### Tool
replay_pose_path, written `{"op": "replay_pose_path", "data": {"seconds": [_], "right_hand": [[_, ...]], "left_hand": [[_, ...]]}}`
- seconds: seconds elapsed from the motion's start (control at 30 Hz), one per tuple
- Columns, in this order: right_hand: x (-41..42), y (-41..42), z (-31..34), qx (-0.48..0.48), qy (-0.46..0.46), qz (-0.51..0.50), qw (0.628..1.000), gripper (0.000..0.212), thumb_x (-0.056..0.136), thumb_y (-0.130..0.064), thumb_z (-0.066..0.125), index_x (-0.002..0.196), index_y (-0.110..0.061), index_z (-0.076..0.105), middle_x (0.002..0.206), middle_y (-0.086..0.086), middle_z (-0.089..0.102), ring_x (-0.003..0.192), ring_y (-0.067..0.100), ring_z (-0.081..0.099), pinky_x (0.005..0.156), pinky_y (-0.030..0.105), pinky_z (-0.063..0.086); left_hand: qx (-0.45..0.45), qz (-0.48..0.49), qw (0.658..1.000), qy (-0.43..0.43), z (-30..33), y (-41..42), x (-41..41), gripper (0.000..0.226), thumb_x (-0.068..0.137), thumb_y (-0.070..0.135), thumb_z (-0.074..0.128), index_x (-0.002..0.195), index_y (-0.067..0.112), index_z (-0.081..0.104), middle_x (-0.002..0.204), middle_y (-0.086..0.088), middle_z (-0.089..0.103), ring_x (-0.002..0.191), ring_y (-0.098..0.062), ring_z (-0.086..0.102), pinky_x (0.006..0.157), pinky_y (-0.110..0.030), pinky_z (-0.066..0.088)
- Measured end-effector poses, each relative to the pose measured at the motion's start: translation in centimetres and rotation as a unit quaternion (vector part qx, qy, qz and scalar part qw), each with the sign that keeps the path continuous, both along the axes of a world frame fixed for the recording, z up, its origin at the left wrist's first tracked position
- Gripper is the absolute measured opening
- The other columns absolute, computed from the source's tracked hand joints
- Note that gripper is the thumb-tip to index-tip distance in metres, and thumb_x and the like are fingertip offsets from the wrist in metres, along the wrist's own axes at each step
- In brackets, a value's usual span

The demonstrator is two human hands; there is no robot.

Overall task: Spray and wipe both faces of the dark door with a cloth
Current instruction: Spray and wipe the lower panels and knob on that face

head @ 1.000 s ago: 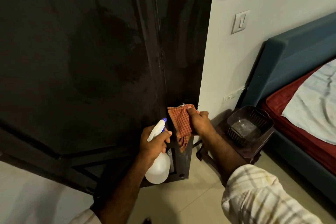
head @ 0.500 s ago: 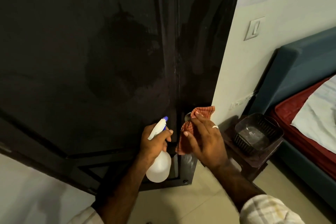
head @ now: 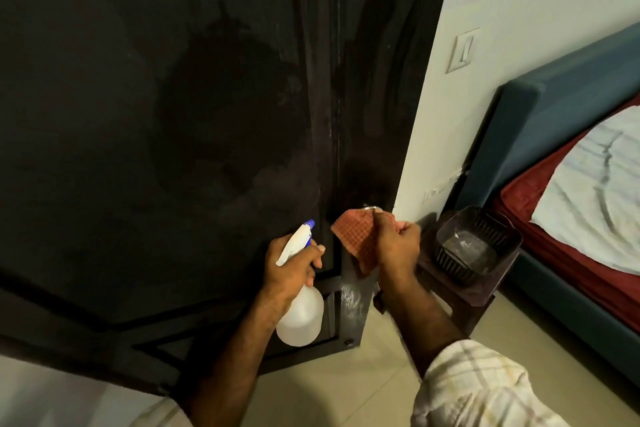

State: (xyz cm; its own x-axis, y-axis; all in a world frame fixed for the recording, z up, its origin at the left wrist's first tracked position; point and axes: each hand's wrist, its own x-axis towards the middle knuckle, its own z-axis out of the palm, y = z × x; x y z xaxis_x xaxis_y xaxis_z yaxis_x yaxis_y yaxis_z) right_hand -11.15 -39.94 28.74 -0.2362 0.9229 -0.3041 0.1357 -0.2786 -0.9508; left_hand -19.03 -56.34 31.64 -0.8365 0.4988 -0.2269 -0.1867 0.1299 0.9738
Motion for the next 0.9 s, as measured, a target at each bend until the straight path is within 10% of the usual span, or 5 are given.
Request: {"op": "replay_pose_path", "data": {"seconds": [0.13,0.3,0.6,0.7,0.9], "right_hand": [[-0.6,-2.0,-1.2,0.529,-0.181,0.118,0.821,0.043,0.091,-0.040,0.077,0.124,-0.016,0.062,0.133,0.011,0.057,0.117,0.031,0.053,0.094,0.043,0.046],[1.1,0.9,-3.5,0.694,-0.281,0.203,0.630,0.047,0.101,-0.025,0.067,0.145,-0.010,0.063,0.149,0.025,0.052,0.127,0.050,0.051,0.100,0.062,0.047],[-3.1,1.8,-1.4,0.140,-0.058,-0.074,0.986,0.050,0.090,-0.051,0.072,0.121,-0.013,0.066,0.113,0.013,0.074,0.101,0.033,0.073,0.091,0.043,0.058],[-3.2,4.3,-2.3,-0.202,0.161,-0.061,0.964,0.052,0.095,-0.038,0.067,0.129,0.001,0.067,0.111,0.024,0.077,0.079,0.038,0.077,0.082,0.061,0.063],[-3.6,-1.1,0.9,0.072,-0.049,-0.032,0.996,0.040,0.097,-0.055,0.071,0.117,-0.020,0.065,0.116,0.007,0.073,0.103,0.026,0.072,0.076,0.041,0.062]], "left_hand": [[0.013,-0.041,0.999,0.008,-0.2,-0.8,-2.2,0.013,0.094,0.002,0.072,0.088,-0.008,0.065,0.069,-0.017,0.062,0.046,-0.016,0.049,0.045,-0.027,0.041],[0.022,-0.088,0.996,0.017,-0.1,-1.6,-4.3,0.016,0.094,0.001,0.073,0.080,0.001,0.064,0.065,-0.011,0.061,0.045,-0.012,0.051,0.044,-0.023,0.042],[0.015,-0.124,0.992,-0.037,-1.2,-2.8,-6.2,0.017,0.092,0.004,0.076,0.100,0.010,0.062,0.072,-0.011,0.064,0.047,-0.010,0.052,0.047,-0.026,0.044],[0.017,-0.134,0.990,-0.049,-1.5,-2.9,-6.2,0.020,0.093,0.005,0.076,0.103,0.014,0.062,0.071,-0.007,0.065,0.048,-0.009,0.055,0.049,-0.027,0.048],[0.033,-0.123,0.990,-0.061,-1.2,-2.8,-6.8,0.023,0.092,0.002,0.076,0.099,0.017,0.059,0.070,-0.008,0.065,0.045,-0.009,0.052,0.047,-0.027,0.045]]}}
